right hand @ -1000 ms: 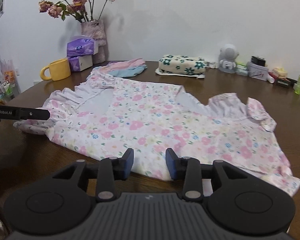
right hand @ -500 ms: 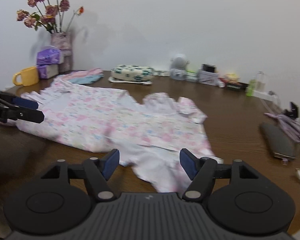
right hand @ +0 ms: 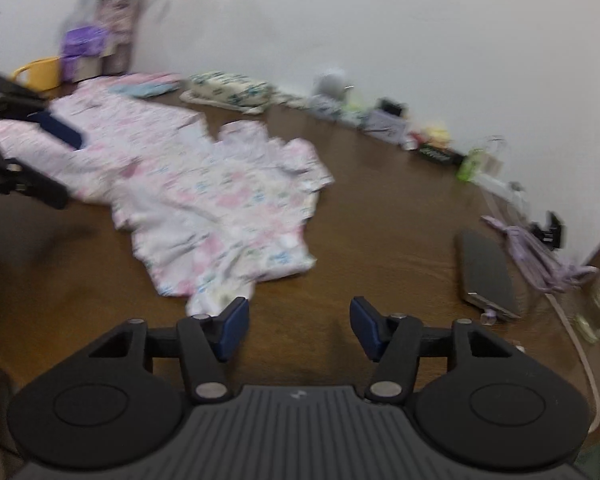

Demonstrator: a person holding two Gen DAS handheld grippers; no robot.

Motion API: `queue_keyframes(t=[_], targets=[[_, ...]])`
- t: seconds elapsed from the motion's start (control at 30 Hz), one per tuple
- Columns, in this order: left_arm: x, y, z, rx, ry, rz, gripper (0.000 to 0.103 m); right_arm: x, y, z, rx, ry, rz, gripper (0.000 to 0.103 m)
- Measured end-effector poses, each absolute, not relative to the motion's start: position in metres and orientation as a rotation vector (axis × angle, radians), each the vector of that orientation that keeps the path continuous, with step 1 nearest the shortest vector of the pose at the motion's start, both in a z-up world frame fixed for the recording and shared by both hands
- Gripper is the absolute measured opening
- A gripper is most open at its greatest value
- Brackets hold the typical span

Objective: Fold clothes
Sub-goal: 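Close the right gripper on the ruffled sleeve edge of the dress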

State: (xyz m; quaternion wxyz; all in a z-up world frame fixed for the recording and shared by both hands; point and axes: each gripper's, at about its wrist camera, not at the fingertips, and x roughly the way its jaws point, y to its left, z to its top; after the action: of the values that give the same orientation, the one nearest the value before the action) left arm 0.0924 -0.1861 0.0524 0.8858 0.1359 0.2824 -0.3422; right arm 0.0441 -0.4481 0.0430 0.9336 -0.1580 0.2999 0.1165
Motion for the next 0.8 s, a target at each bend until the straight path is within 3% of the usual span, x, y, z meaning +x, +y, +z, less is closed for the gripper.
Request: queue_keyframes(t=[0.23, 0.3, 0.37, 0.47, 0.8], targets=[[0.091, -0.224, 0.045, 0.392, 0.572, -0.779, 0.078, 0.043, -0.446, 0.042, -0.253, 0.652, 0.399, 0.055], [0.092, -0.232, 0.042, 0.405, 0.575, -0.798, 0.078, 0.046, -0.447, 0.039, -0.232, 0.665, 0.403, 0.044], [0.093, -0.238, 0.041, 0.415, 0.576, -0.817, 0.078, 0.049, -0.449, 0.037, -0.211, 0.679, 0.406, 0.018], [0.093, -0.245, 0.039, 0.433, 0.572, -0.844, 0.078, 0.054, -0.451, 0.035, -0.181, 0.684, 0.411, 0.007], [0.092, -0.273, 0.034, 0.529, 0.508, -0.905, 0.079, 0.068, -0.468, 0.066, -0.013, 0.625, 0.424, 0.002]])
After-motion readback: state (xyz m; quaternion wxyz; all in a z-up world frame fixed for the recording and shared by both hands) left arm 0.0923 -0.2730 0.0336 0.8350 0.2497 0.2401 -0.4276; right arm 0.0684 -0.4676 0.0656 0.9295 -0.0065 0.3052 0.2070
